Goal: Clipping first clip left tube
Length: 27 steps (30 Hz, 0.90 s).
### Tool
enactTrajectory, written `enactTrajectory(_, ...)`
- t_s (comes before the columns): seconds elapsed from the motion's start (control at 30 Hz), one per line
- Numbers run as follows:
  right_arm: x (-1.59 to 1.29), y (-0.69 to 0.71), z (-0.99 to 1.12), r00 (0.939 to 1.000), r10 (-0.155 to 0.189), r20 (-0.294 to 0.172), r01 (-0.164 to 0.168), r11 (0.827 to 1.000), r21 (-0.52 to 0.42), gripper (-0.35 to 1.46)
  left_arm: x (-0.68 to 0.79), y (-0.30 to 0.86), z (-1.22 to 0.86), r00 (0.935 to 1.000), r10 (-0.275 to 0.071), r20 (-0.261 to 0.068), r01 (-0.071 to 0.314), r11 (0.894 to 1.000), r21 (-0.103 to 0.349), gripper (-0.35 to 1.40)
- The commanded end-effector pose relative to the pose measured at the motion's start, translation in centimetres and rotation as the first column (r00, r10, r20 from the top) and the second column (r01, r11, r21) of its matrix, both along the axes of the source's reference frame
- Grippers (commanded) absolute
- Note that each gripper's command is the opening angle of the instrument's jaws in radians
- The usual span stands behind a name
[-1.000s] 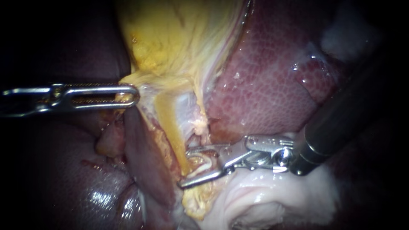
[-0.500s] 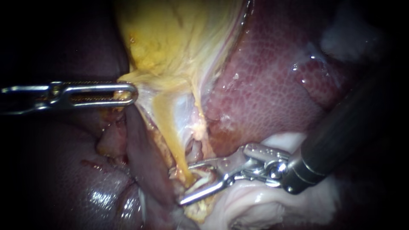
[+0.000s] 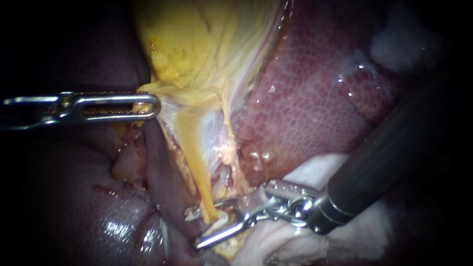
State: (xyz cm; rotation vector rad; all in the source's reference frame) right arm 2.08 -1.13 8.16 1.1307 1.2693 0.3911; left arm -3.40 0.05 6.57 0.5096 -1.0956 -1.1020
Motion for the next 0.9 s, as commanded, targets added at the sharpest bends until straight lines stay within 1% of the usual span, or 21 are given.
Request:
enactTrajectory(0.03, 0.00, 0.00, 0.00, 1.0000, 0.002, 0.000, -0.002, 1.000, 0.000, 0.53, 0.00, 0.00, -0.01, 1.0000, -0.001, -0.001, 0.001, 1.000, 0.000, -0.35)
enactTrajectory(0.1, 0.00, 0.01, 0.01, 1.0000, 0.007, 0.003, -0.007, 1.000, -0.001, 0.49, 0.00, 0.00, -0.01, 1.0000, -0.001, -0.001, 0.001, 1.000, 0.000, -0.35)
enactTrajectory(0.13, 0.00, 0.01, 0.01, 1.0000, 0.006, 0.003, -0.006, 1.000, -0.001, 0.38, 0.00, 0.00, -0.01, 1.0000, -0.001, -0.001, 0.001, 1.000, 0.000, -0.35)
enactTrajectory(0.17, -0.02, 0.01, 0.00, 1.0000, -0.006, -0.005, 0.006, 1.000, 0.002, 0.18, 0.00, -0.01, -0.01, 1.0000, -0.001, -0.001, 0.001, 1.000, 0.000, -0.35)
enactTrajectory(0.2, -0.04, 0.02, -0.01, 0.9994, -0.028, -0.018, 0.028, 1.000, 0.006, -0.03, 0.00, -0.01, -0.01, 1.0000, -0.001, -0.001, 0.001, 1.000, 0.000, -0.35)
enactTrajectory(0.23, -0.03, 0.05, -0.02, 0.9995, -0.032, -0.008, 0.032, 0.999, 0.004, -0.32, 0.00, -0.01, -0.02, 1.0000, -0.001, -0.001, 0.001, 1.000, 0.000, -0.35)
enactTrajectory(0.27, -0.03, 0.06, -0.02, 0.9995, -0.030, 0.009, 0.030, 1.000, -0.002, -0.35, 0.00, -0.01, -0.02, 1.0000, -0.001, -0.001, 0.001, 1.000, 0.000, -0.35)
enactTrajectory(0.3, -0.03, 0.08, -0.02, 0.9992, -0.037, 0.018, 0.037, 0.999, -0.005, -0.35, 0.00, 0.00, -0.02, 1.0000, -0.001, -0.001, 0.001, 1.000, 0.001, -0.35)
enactTrajectory(0.37, -0.03, 0.08, -0.01, 0.9988, -0.041, 0.025, 0.042, 0.999, -0.008, -0.35, 0.00, 0.00, -0.02, 1.0000, -0.001, -0.001, 0.001, 1.000, 0.001, -0.35)
enactTrajectory(0.9, -0.07, 0.11, 0.08, 0.9986, -0.045, 0.026, 0.045, 0.999, -0.010, -0.35, 0.01, 0.00, -0.03, 1.0000, -0.001, -0.001, 0.001, 1.000, 0.001, -0.35)
